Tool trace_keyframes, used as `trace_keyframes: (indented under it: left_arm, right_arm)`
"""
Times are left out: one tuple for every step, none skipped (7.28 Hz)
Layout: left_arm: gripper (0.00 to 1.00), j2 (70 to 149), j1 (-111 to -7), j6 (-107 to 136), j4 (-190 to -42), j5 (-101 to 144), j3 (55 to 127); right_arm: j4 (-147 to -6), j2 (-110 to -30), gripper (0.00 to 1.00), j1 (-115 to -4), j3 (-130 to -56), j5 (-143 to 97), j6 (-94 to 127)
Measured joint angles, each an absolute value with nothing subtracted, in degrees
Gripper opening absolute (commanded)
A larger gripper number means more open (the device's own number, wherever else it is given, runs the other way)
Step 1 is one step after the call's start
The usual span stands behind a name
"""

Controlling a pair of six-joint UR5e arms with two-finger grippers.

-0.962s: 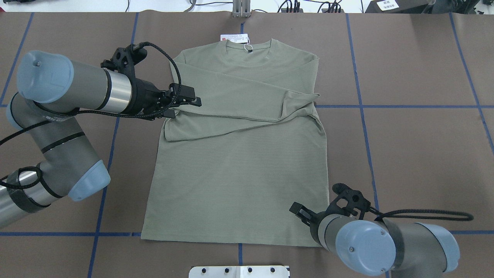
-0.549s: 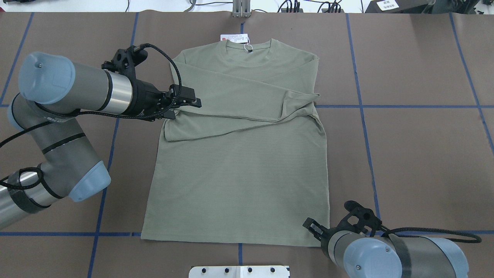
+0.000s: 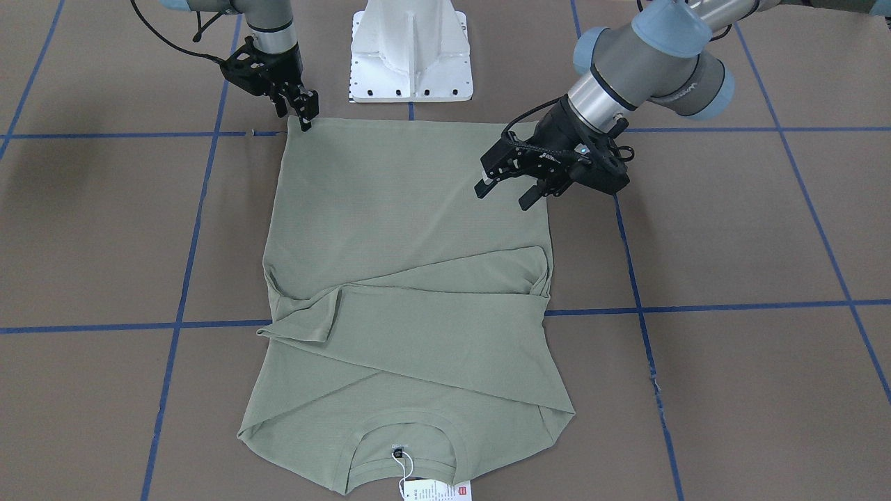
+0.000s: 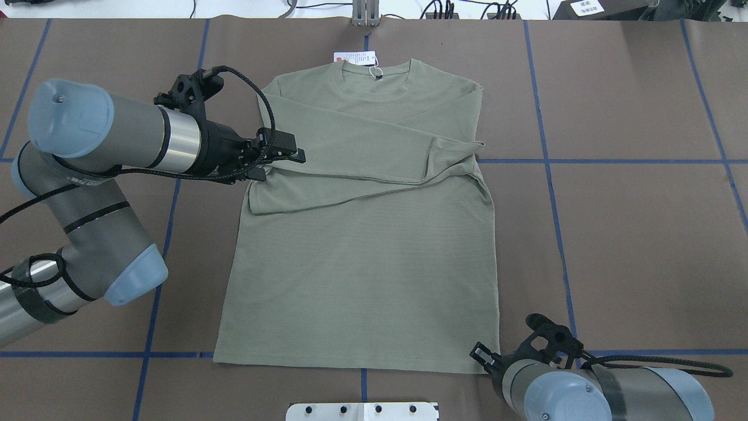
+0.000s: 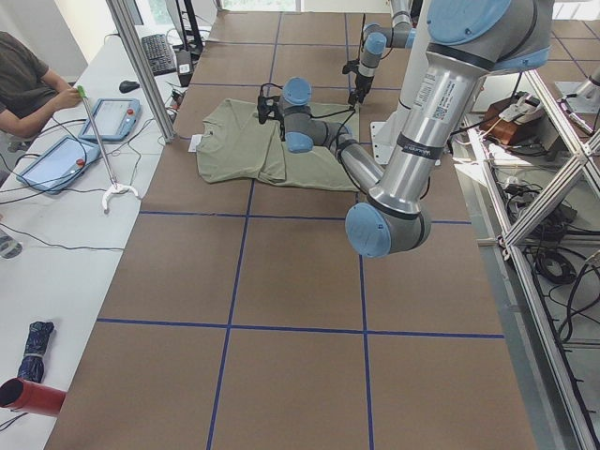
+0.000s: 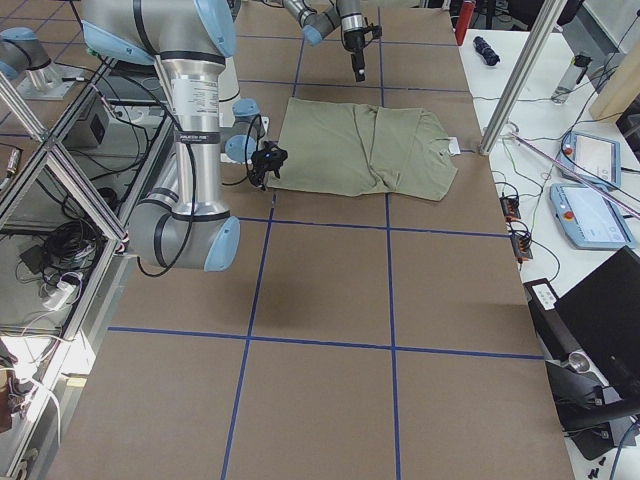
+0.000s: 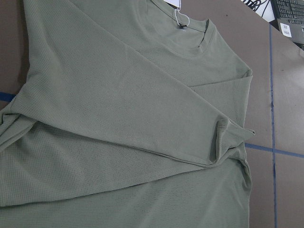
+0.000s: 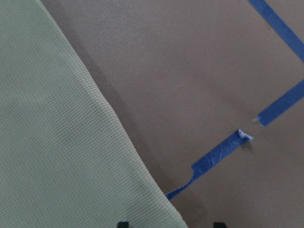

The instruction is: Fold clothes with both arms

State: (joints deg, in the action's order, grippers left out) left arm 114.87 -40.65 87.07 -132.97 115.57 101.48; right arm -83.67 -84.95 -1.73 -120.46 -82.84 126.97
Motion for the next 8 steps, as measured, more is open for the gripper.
trace_keyframes:
  left_arm:
    - [0.96, 114.87, -40.68, 87.11, -132.97, 115.57, 101.5]
    - [0.96, 114.87, -40.71, 87.15, -132.98, 115.58, 101.54]
    - [0.96, 114.83, -40.75, 87.17, -132.94, 115.6, 101.62]
    - [0.96, 114.74, -40.75, 87.25, -132.8, 115.61, 101.59]
    - [0.96, 114.42, -40.64, 88.49, -132.0, 115.55, 101.65]
    - [0.96, 113.32, -39.72, 90.93, -130.43, 115.31, 102.34]
    - [0.96, 110.34, -36.98, 92.93, -129.03, 113.63, 104.12]
    - [0.96, 105.62, -32.57, 93.9, -128.2, 109.51, 106.68]
  right_arm:
    - [-83.67, -84.97, 0.0, -1.69, -120.54, -82.92, 126.97]
    - [-83.67, -84.99, 0.0, -1.72, -120.77, -83.05, 126.94]
    - [-83.69, -85.01, 0.0, -1.77, -121.17, -83.13, 126.92]
    - [-83.79, -85.05, 0.0, -1.83, -121.83, -83.21, 126.9]
    - [-84.27, -85.12, 0.0, -1.86, -123.14, -83.29, 126.86]
    - [-85.29, -85.19, 0.0, -1.86, -124.78, -83.38, 126.84]
    - [-86.15, -85.22, 0.0, -1.87, -125.99, -83.45, 126.81]
    - [-86.54, -85.22, 0.0, -1.96, -126.55, -83.48, 126.77]
